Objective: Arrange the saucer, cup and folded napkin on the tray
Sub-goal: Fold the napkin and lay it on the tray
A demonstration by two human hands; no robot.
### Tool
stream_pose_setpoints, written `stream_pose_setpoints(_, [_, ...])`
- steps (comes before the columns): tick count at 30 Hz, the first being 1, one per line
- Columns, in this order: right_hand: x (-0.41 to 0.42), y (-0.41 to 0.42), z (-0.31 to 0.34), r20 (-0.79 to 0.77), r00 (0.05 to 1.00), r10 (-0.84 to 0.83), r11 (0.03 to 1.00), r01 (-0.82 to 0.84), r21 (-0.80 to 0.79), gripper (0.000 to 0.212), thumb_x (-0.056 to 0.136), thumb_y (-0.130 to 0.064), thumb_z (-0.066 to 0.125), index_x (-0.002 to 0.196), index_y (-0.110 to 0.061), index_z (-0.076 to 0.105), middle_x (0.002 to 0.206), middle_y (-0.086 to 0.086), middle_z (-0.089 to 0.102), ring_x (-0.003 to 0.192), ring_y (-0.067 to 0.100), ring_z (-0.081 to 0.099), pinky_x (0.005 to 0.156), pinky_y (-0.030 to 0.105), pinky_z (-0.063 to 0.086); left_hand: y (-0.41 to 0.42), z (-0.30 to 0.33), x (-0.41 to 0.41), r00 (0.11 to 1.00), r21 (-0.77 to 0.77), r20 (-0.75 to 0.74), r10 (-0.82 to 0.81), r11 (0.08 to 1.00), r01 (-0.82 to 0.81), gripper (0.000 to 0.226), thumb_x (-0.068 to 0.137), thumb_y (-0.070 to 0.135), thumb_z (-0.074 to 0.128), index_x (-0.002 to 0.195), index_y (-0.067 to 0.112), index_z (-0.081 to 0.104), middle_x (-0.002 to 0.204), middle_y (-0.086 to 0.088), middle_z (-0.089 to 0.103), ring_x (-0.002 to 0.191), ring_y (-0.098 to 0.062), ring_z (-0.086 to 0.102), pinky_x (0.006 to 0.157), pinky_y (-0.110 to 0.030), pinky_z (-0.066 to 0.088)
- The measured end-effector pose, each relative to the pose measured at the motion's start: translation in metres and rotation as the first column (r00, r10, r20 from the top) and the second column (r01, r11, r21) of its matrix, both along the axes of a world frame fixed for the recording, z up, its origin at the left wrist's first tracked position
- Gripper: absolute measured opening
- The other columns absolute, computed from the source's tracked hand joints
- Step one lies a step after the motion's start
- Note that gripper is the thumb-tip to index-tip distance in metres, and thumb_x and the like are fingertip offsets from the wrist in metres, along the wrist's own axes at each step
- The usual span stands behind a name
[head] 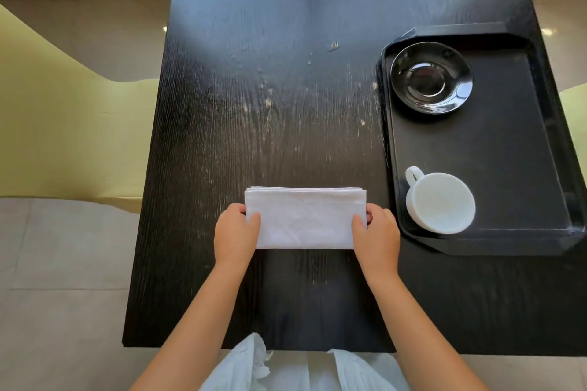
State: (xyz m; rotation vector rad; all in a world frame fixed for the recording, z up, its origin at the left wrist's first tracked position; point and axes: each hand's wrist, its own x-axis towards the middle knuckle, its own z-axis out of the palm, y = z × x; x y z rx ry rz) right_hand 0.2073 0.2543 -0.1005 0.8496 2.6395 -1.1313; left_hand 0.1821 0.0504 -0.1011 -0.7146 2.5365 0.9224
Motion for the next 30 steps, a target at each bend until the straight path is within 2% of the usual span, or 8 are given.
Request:
stream_pose_setpoints(4, [-0.002, 0.002, 0.003, -0.004, 1.000, 0.002, 1.000, -0.002, -0.011, 0.006, 0.088, -0.013, 0.052, 0.090, -0.010, 0.057, 0.091, 0.003, 0.052, 0.084, 0.021, 0.052, 0.063, 0.031, 0.043, -0.007, -0.005, -0.004, 0.998, 0.065, 0.051, -0.021, 0.998, 0.018, 0.020, 0.087, 0.017, 0.055, 0.081, -0.002, 0.061, 0.088, -0.016, 0.060, 0.079, -0.027, 0.060, 0.059, -0.026, 0.045])
stream_pose_setpoints(10, [0.000, 0.000, 0.016, 0.061, 0.998, -0.030, 0.960, 0.046, -0.278, 0.015, 0.091, -0.012, 0.046, 0.105, -0.017, 0.050, 0.079, -0.012, 0.056, 0.076, 0.008, 0.054, 0.062, 0.024, 0.044, -0.022, 0.009, 0.000, 0.998, 0.187, 0.061, -0.016, 0.982, 0.005, 0.016, 0.095, 0.020, 0.046, 0.093, 0.011, 0.059, 0.088, -0.004, 0.060, 0.078, -0.014, 0.056, 0.062, -0.024, 0.043])
stream_pose_setpoints(14, [-0.001, 0.003, 0.023, 0.046, 0.998, -0.033, 0.948, 0.045, -0.316, 0.018, 0.090, -0.010, 0.050, 0.097, -0.022, 0.060, 0.101, -0.009, 0.063, 0.079, 0.006, 0.058, 0.072, 0.031, 0.048, -0.039, 0.019, -0.004, 0.991, 0.331, 0.134, -0.005, 0.943, -0.040, 0.017, 0.095, 0.016, 0.048, 0.086, 0.020, 0.062, 0.095, -0.007, 0.066, 0.089, -0.021, 0.062, 0.075, -0.035, 0.050])
stream_pose_setpoints(18, [-0.004, 0.009, 0.048, -0.057, 0.997, -0.054, 0.925, 0.029, -0.379, 0.028, 0.086, -0.009, 0.058, 0.093, -0.034, 0.049, 0.077, 0.008, 0.069, 0.076, 0.019, 0.063, 0.072, 0.037, 0.051, -0.052, 0.039, -0.011, 0.979, 0.558, 0.187, 0.082, 0.811, -0.175, 0.018, 0.094, 0.014, 0.053, 0.105, 0.018, 0.067, 0.101, -0.002, 0.071, 0.095, -0.017, 0.068, 0.067, -0.027, 0.058])
stream_pose_setpoints(21, [-0.011, 0.017, 0.066, -0.132, 0.990, -0.057, 0.927, 0.004, -0.375, 0.023, 0.085, -0.007, 0.058, 0.083, -0.030, 0.054, 0.072, 0.002, 0.066, 0.072, 0.012, 0.061, 0.063, 0.034, 0.048, -0.050, 0.052, -0.022, 0.980, 0.609, 0.180, 0.085, 0.772, -0.179, 0.022, 0.092, 0.013, 0.054, 0.112, 0.011, 0.064, 0.105, -0.006, 0.070, 0.096, -0.021, 0.068, 0.065, -0.026, 0.058])
stream_pose_setpoints(23, [-0.015, 0.027, 0.079, -0.178, 0.982, -0.065, 0.927, -0.007, -0.375, 0.021, 0.086, -0.005, 0.058, 0.078, -0.025, 0.060, 0.071, -0.001, 0.065, 0.067, 0.002, 0.059, 0.061, 0.023, 0.046, -0.040, 0.062, -0.032, 0.982, 0.633, 0.163, 0.095, 0.753, -0.178, 0.025, 0.092, 0.011, 0.055, 0.117, 0.013, 0.056, 0.108, -0.007, 0.067, 0.096, -0.022, 0.068, 0.067, -0.031, 0.058])
stream_pose_setpoints(26, [-0.022, 0.051, 0.099, -0.203, 0.972, -0.115, 0.916, 0.025, -0.401, 0.021, 0.088, -0.006, 0.059, 0.080, -0.023, 0.068, 0.078, -0.008, 0.068, 0.070, -0.007, 0.061, 0.064, 0.016, 0.048, -0.017, 0.082, -0.050, 0.994, 0.656, 0.096, 0.052, 0.748, -0.102, 0.033, 0.091, 0.008, 0.056, 0.118, 0.022, 0.041, 0.104, -0.008, 0.063, 0.095, -0.024, 0.066, 0.067, -0.033, 0.058])
stream_pose_setpoints(30, [-0.030, 0.099, 0.125, -0.238, 0.965, -0.114, 0.928, 0.018, -0.373, 0.019, 0.085, -0.005, 0.062, 0.083, -0.022, 0.071, 0.081, -0.013, 0.070, 0.069, -0.005, 0.064, 0.059, 0.010, 0.051, 0.024, 0.109, -0.080, 0.983, 0.596, -0.069, -0.171, 0.783, 0.178, 0.012, 0.092, 0.004, 0.053, 0.096, 0.015, 0.048, 0.103, -0.009, 0.062, 0.099, -0.025, 0.063, 0.075, -0.036, 0.059])
